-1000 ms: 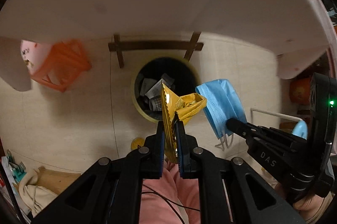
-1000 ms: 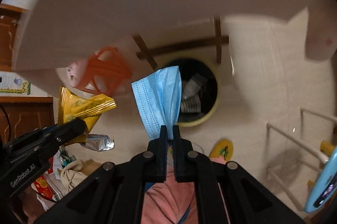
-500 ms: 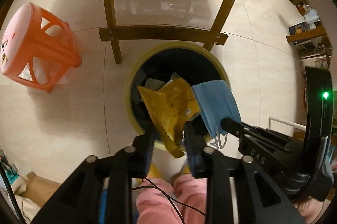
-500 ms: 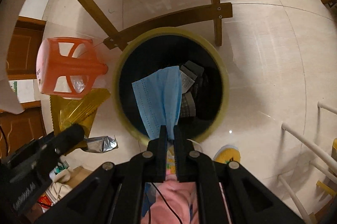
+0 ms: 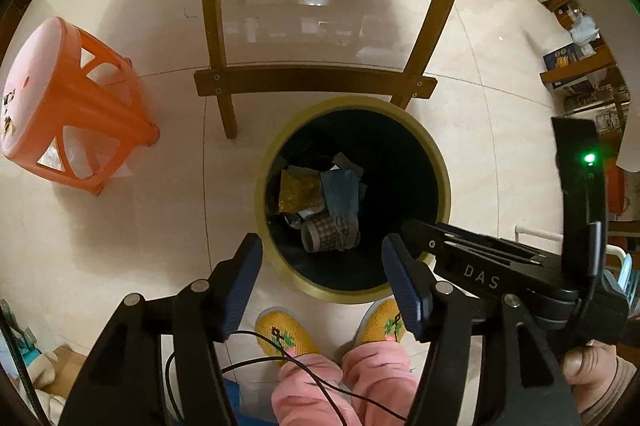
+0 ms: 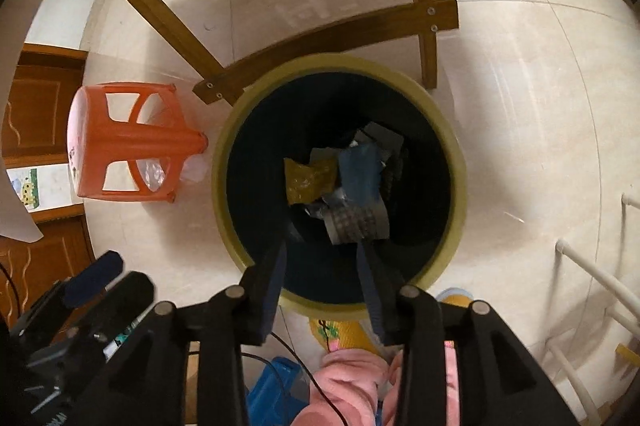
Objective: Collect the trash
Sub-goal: 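Raise both tools back over the table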
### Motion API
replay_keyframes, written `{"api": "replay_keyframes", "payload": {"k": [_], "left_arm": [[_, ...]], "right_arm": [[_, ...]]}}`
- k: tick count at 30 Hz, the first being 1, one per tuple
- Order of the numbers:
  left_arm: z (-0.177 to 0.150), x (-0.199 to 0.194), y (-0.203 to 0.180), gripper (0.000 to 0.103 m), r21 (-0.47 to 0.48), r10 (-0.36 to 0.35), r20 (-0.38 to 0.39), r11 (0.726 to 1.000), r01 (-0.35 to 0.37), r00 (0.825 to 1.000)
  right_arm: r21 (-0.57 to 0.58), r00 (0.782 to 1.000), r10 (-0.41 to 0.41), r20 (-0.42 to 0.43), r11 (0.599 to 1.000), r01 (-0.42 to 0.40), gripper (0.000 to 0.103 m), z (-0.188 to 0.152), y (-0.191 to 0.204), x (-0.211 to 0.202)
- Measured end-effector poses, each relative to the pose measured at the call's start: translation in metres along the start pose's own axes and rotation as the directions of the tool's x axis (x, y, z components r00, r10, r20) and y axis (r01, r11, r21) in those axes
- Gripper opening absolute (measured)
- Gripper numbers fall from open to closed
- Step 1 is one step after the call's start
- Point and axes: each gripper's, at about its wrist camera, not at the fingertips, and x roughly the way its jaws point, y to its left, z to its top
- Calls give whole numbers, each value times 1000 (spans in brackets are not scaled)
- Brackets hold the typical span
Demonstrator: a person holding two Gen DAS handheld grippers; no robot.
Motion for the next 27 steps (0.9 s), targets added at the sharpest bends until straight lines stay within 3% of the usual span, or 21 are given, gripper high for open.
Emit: {"api": "replay_keyframes", "payload": {"k": [6,12,21,27], "left_arm": [[-4,-30,1,61,-16,-4,28,1000,4,1000],[-8,-87,-5,61,-26,-21,74,999,23,997],[-5,-194,-21,61,-32,-35,178,999,41,983],[-4,-282,-28,61,-42,-84,258,994,98,962]], "right_arm": [[17,1000,21,-8,1000,-21,37,-7,2,-12],[14,999,34,37,999,-35,37,-18,11,-57],[-23,988,91,122,996,-89,37,-44,39,-161],[-78,960,165,225,985,-151,37,-64,66,-257]]}}
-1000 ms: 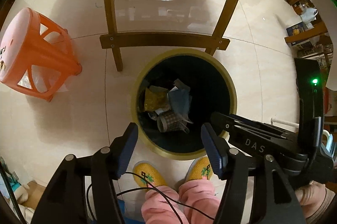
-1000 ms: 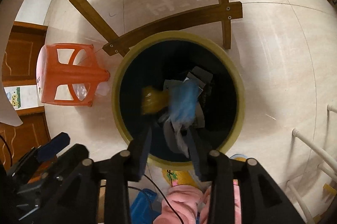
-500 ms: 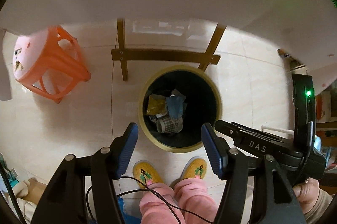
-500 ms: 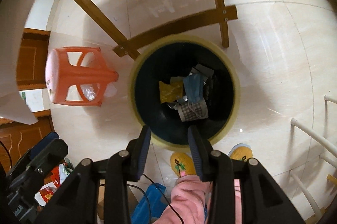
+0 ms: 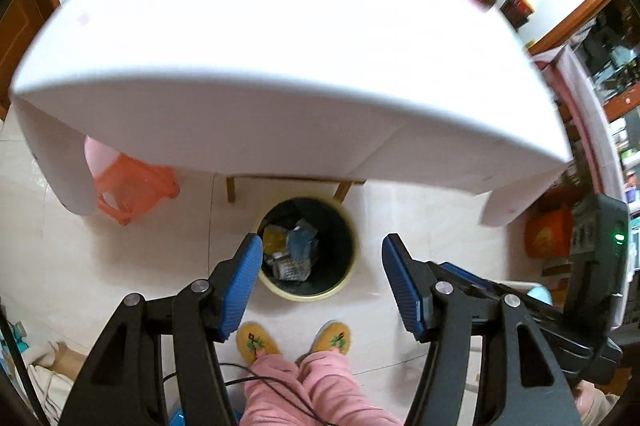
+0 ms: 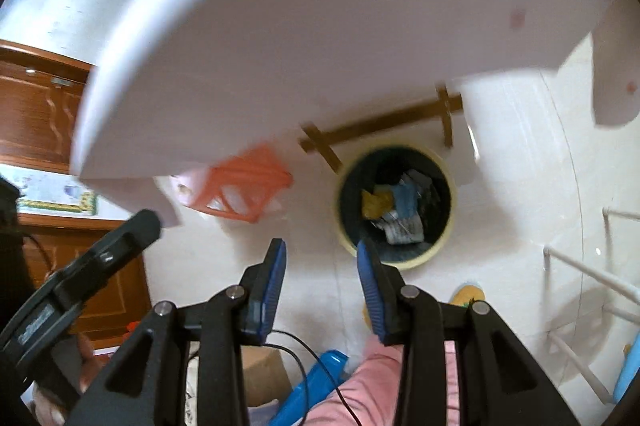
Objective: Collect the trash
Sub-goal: 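Raise both tools back over the table, then grasp the brown pulp cup carrier with the left tool while the right tool grasps the red box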
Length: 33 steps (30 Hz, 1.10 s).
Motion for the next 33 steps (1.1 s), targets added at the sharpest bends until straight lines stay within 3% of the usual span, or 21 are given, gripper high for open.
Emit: {"api": "replay_keyframes", "payload": {"k": [7,16,22,26,30,33], "left_arm": [[27,-91,-22,61,54,-56,84,997,52,995],[57,-181,-54,61,160,-138,214,982,105,967],[73,-208,-70,61,226,-166,270,968,105,948],[83,-214,-78,61,252,-180,281,962,109,943],[91,-215,-85,61,273,-181,288,957,101,940],[100,-208,-89,61,276,-174,283,957,94,943]], "right_arm": [[-132,973,89,211,989,-61,40,14,60,-116],[-211,879,181,441,973,-95,46,32,105,-227],[-245,843,185,505,967,-66,46,37,117,-266],[-237,833,177,525,970,-57,46,38,121,-279],[-189,855,160,494,979,-74,46,52,116,-281],[-175,858,155,490,982,-77,46,62,110,-280]]}}
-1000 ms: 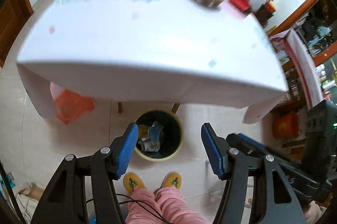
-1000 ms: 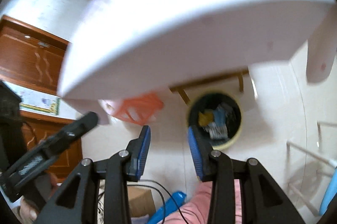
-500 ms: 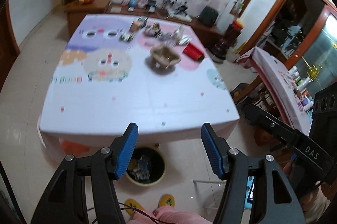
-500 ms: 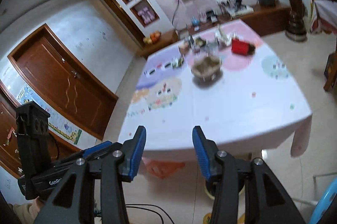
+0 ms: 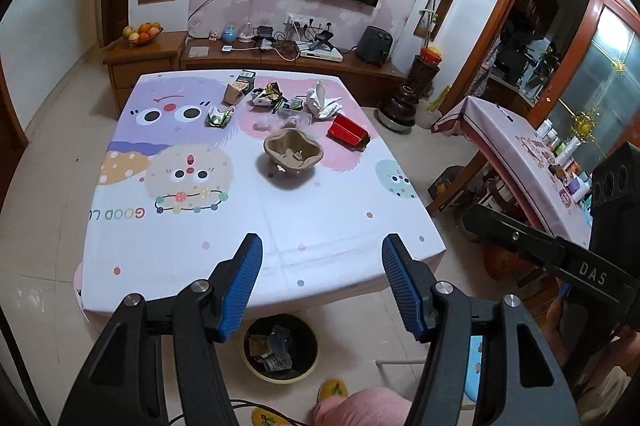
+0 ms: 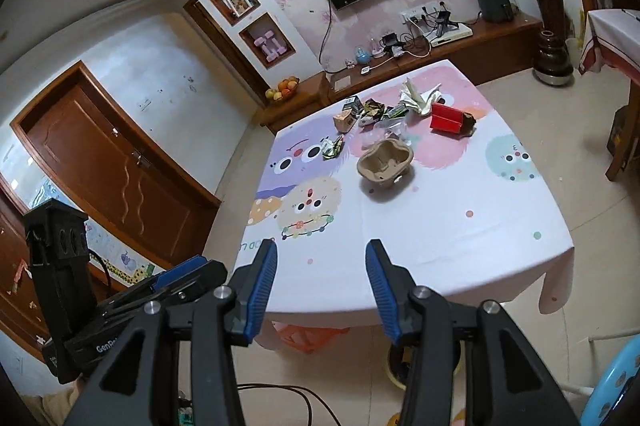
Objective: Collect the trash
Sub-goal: 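Grasp the brown pulp cup carrier with the left tool while the right tool grasps the red box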
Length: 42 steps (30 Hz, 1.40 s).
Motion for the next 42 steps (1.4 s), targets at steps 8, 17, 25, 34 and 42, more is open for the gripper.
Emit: {"api": "replay_keyframes", "payload": {"k": [8,17,25,34,42], "left_arm": [[37,54,2,61,-52,54,-36,997,-56,998],[103,167,8,73,-195,129,-142,968,-156,981],[143,256,5,102,-256,209,-186,933,-253,960],[146,340,15,102,-302,262,-309,884,-356,914],[133,371,37,102,-409,285,-366,806,-428,886]], "right_arm": [[-15,998,-61,-14,998,61,46,39,-36,34],[-202,992,-109,-66,975,94,47,131,-95,114],[-308,974,-120,-190,950,57,65,203,-152,202],[-339,934,-160,-321,940,44,71,225,-201,289],[-342,896,-173,-409,939,25,71,215,-220,333]]}}
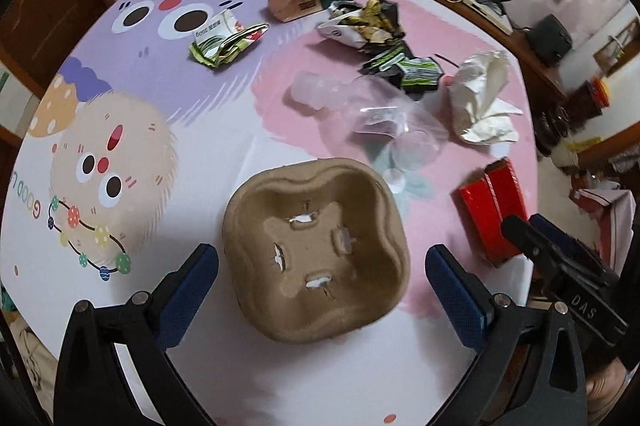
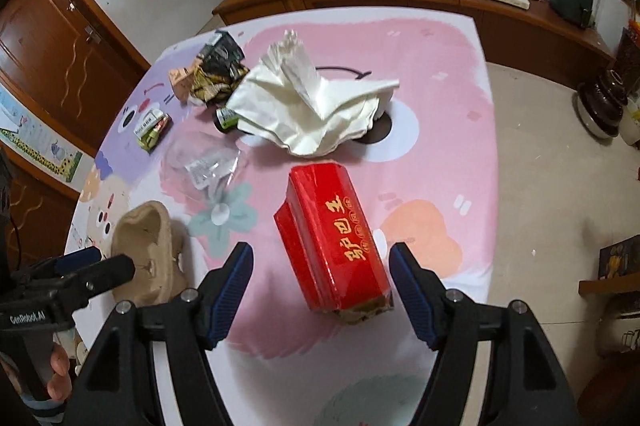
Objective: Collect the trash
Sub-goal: 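Grasp the brown pulp cup carrier with the left tool while the right tool grasps the red box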
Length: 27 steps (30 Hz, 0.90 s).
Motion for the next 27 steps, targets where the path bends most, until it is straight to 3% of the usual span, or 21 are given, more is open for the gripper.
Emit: {"api": "replay_keyframes", "payload": {"k": [13,16,19,23,27], "left_arm": [[7,21,-11,102,-16,80,-20,997,-80,997],[8,23,-19,102,21,115,-9,993,-115,993],[10,24,-26,103,60,142,-1,988,-142,990],[13,24,-31,103,85,153,-6,985,-152,988],[13,20,-24,103,66,110,-40,992,-107,993]], "right_arm": [[-37,998,-20,-60,999,17,70,0,4,26],[-49,997,-29,-78,998,26,57,-1,5,30],[-66,995,-47,-85,997,42,50,-3,8,33],[-78,994,-63,-91,995,56,47,-3,10,34],[-52,994,-49,-100,998,44,45,-2,9,34]]}}
